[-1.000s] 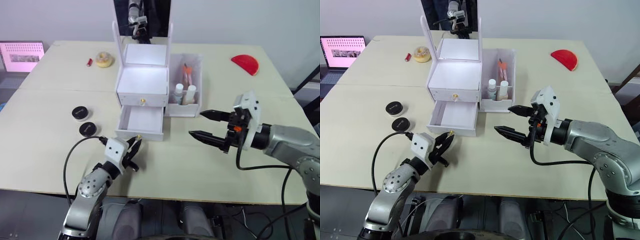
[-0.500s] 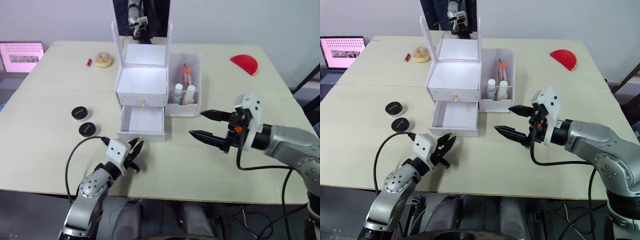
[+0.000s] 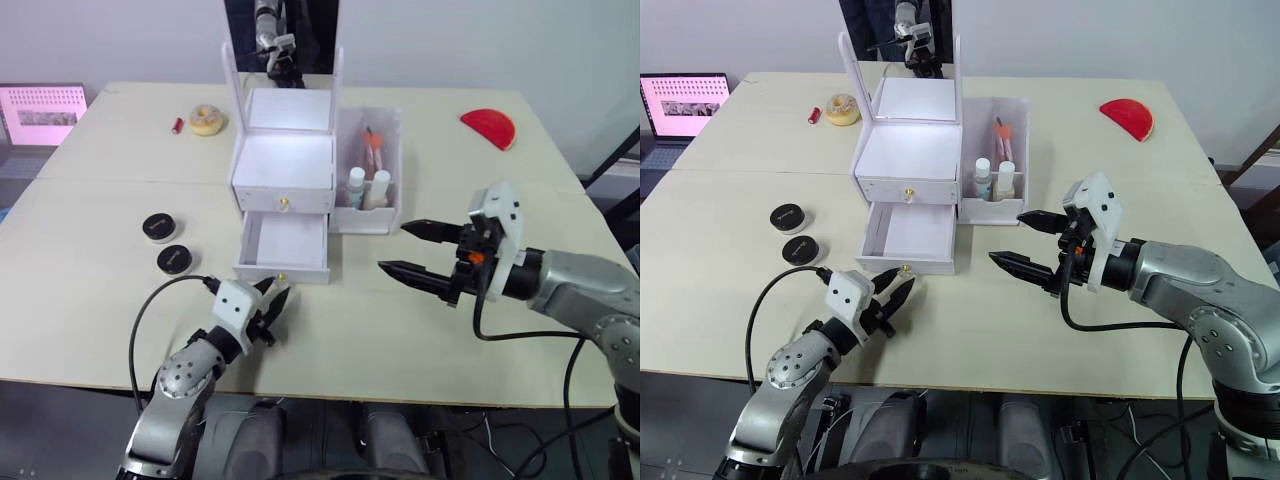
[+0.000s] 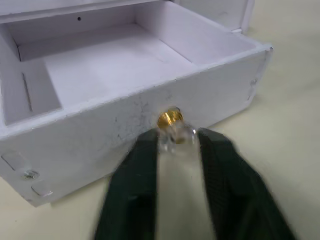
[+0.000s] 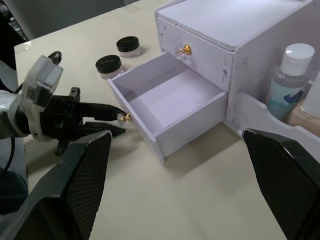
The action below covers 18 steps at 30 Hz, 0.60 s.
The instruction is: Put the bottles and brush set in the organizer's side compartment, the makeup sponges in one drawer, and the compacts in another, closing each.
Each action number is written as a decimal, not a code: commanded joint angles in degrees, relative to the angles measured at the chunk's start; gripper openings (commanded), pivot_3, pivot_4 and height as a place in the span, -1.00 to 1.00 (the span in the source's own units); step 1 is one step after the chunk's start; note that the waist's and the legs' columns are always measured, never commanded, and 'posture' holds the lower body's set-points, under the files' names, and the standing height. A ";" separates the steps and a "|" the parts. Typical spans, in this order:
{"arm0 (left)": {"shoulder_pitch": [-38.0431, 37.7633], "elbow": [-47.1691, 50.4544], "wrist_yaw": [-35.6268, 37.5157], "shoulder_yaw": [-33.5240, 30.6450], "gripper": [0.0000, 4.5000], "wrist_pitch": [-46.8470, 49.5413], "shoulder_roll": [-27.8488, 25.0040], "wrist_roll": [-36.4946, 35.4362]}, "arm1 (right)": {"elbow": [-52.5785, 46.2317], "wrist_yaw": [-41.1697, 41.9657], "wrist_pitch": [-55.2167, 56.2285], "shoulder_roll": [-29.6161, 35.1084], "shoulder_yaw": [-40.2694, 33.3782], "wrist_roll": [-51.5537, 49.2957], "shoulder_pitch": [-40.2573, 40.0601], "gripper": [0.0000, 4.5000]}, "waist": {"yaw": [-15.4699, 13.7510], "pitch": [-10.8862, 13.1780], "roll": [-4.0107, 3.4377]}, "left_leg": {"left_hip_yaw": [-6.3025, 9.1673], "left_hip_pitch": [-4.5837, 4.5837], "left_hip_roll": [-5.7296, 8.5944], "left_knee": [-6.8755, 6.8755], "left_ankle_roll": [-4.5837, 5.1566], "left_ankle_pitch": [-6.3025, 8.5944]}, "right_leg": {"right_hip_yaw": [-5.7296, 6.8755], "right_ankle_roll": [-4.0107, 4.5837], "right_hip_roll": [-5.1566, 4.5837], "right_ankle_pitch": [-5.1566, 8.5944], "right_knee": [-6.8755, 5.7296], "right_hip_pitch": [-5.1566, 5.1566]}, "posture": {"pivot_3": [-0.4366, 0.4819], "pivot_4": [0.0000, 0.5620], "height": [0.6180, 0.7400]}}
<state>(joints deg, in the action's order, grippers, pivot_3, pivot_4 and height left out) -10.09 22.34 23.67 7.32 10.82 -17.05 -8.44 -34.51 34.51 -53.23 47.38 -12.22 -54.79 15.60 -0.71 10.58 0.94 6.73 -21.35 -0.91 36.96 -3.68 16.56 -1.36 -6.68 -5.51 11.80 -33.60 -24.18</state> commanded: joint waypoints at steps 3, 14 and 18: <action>0.04 2.39 0.11 -0.38 0.96 -0.03 -0.22 -0.31 | -0.62 0.38 0.71 0.71 -1.61 -0.52 0.62 1.00 | 0.00 0.00 0.00 | 0.00 0.01 0.00 0.01 0.00 0.00 | 0.00 0.02 0.00 -0.01 -0.02 0.00 | -0.05 -0.47 1.00; -3.65 10.24 2.20 -5.23 0.98 4.52 -4.74 -4.44 | 1.10 3.22 2.12 2.85 -4.85 0.47 -2.98 1.00 | 0.01 0.00 -0.04 | 0.00 0.01 0.00 0.01 0.02 0.01 | 0.00 0.03 0.00 -0.02 -0.02 0.00 | -0.05 -0.47 1.00; -4.70 15.06 7.75 -15.52 0.98 9.99 -11.16 -14.98 | 1.80 5.39 3.36 4.30 -9.46 1.29 -7.53 1.00 | -0.03 0.00 -0.02 | 0.00 0.01 -0.01 0.02 0.02 0.01 | 0.00 0.02 0.00 -0.01 -0.03 -0.01 | -0.05 -0.47 1.00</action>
<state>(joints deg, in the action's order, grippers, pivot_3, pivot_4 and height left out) -14.98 34.17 29.35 -3.69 19.46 -26.84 -18.84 -32.30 38.84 -51.28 50.88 -18.73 -53.86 8.64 -0.74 10.59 0.92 6.73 -21.34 -0.92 36.98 -3.66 16.57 -1.36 -6.70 -5.51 11.81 -33.64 -24.19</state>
